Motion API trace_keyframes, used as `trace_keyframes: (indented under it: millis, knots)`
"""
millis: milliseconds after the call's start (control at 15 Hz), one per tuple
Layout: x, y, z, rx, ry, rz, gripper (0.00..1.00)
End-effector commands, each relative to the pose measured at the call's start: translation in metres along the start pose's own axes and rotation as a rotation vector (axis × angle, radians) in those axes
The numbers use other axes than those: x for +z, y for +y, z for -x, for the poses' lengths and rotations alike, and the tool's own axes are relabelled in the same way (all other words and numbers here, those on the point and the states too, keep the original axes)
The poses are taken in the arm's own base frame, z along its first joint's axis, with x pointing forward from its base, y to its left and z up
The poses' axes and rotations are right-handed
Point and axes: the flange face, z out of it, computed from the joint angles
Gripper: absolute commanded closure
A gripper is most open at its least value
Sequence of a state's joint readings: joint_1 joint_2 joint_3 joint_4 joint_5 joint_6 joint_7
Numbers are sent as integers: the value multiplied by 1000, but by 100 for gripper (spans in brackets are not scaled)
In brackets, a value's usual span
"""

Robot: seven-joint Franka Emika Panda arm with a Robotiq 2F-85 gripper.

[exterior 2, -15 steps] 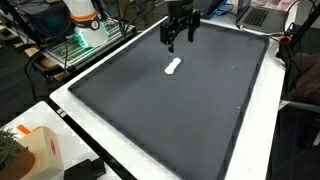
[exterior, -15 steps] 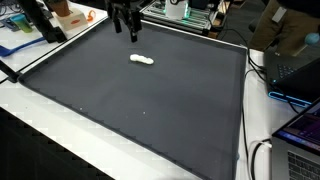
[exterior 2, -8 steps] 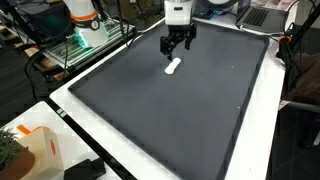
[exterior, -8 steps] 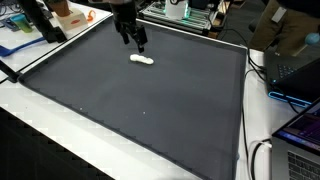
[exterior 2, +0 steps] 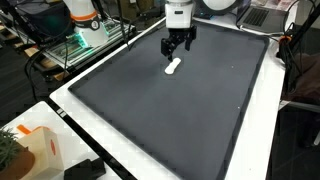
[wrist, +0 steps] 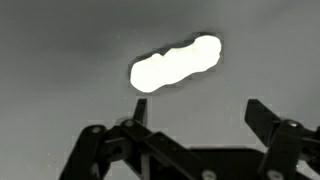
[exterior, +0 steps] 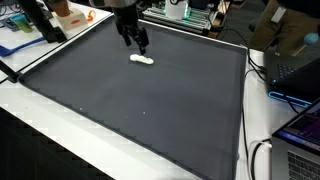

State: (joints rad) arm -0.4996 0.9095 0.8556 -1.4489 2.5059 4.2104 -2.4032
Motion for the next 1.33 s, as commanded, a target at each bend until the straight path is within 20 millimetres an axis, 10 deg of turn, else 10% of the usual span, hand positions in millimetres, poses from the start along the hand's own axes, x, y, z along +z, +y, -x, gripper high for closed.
trace_keyframes:
  millis: [0,733,1267]
  knots:
    - [1,3,-6,16,-30,3,0]
    - [37,13,-5,39,-71,29,0]
    - [-41,24,33,-64,1,47,0]
